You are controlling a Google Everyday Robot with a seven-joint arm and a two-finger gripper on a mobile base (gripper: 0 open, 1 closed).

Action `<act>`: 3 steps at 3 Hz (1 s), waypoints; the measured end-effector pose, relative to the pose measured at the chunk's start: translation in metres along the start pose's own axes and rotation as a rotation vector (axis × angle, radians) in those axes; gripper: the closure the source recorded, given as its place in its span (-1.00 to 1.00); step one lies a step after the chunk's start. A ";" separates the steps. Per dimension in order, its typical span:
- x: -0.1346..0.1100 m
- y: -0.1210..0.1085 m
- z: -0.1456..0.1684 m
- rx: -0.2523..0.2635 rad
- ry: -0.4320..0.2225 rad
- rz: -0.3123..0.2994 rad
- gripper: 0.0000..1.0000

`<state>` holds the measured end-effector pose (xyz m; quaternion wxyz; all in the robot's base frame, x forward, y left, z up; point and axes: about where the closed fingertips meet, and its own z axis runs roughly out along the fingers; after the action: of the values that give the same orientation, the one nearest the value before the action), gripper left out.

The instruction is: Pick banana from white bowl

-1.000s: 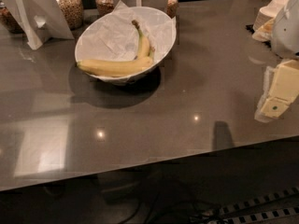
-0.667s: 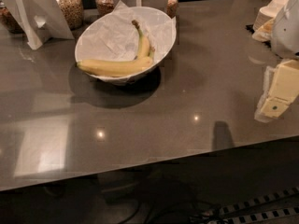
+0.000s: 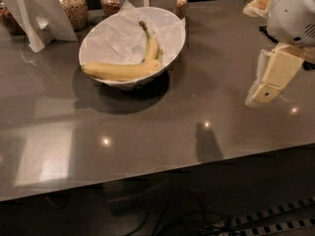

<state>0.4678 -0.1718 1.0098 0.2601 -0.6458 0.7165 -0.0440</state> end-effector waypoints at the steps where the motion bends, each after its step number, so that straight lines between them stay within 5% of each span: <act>1: -0.035 -0.022 0.004 0.059 -0.121 -0.087 -1.00; 3: -0.108 -0.070 0.025 0.107 -0.326 -0.264 -1.00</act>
Offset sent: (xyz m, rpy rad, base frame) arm 0.0788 0.0984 0.0457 0.1980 -0.2640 0.3427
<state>0.5455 -0.0737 1.0506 0.3984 -0.7179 0.5708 -0.0108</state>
